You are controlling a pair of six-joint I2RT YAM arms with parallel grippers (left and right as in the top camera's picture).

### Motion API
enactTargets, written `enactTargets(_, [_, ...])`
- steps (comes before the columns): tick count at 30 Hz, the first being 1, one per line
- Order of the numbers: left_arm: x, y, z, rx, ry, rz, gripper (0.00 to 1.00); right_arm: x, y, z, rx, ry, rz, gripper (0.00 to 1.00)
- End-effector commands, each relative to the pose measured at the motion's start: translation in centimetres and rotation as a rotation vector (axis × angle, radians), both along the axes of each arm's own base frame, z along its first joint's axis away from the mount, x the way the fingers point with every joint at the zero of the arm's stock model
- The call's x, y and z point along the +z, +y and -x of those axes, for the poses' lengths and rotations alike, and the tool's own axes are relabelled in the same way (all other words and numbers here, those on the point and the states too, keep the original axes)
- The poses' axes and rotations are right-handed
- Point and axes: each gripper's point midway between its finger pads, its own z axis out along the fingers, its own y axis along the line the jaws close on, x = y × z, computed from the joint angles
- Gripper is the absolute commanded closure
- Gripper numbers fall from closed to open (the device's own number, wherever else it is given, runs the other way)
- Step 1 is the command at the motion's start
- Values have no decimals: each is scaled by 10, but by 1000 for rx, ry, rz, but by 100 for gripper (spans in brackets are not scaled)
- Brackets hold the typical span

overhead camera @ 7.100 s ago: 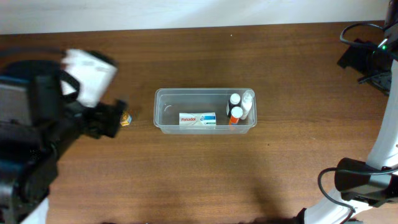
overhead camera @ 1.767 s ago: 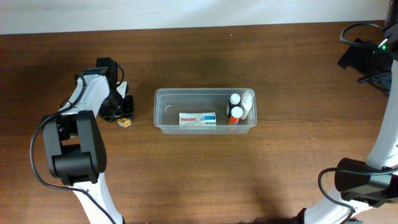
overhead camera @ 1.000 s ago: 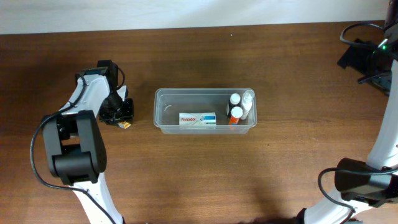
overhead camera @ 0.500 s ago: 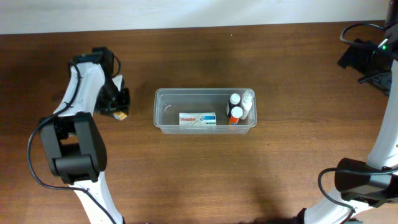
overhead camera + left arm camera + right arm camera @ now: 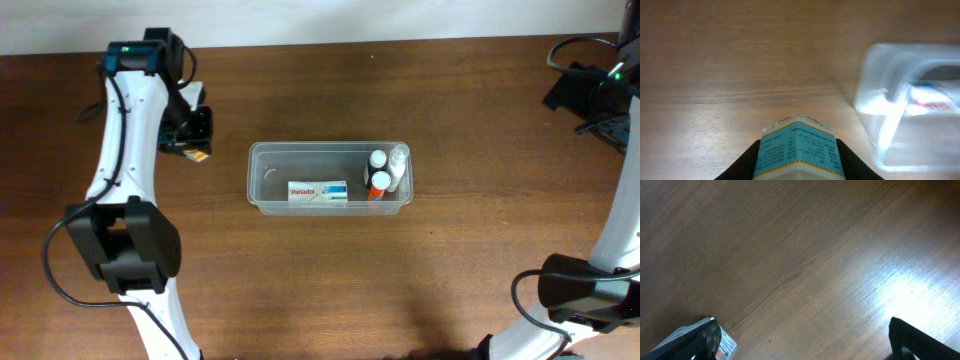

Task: Pack container
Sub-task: 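Lift the jar and carry it over the container, then lower the jar into the container's left end beside the Panadol box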

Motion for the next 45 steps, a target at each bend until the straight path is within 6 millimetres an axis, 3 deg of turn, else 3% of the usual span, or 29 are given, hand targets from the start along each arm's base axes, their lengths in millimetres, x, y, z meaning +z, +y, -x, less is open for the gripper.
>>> enactTargets(1, [16, -29, -3, -136, -44, 62, 63, -1, -3, 1, -15, 6, 1, 2])
enactTargets(13, [26, -95, 20, -495, -35, 62, 62, -1, -3, 1, -15, 6, 1, 2])
enactTargets(21, [25, -123, 26, -604, -46, 52, 62, -1, -3, 1, -15, 7, 1, 2])
enactTargets(35, [8, -131, 26, -759, -50, 53, 62, -1, -3, 1, -15, 6, 1, 2])
enactTargets(45, [-27, -133, 27, -870, -31, 67, 62, -1, -3, 1, -15, 6, 1, 2])
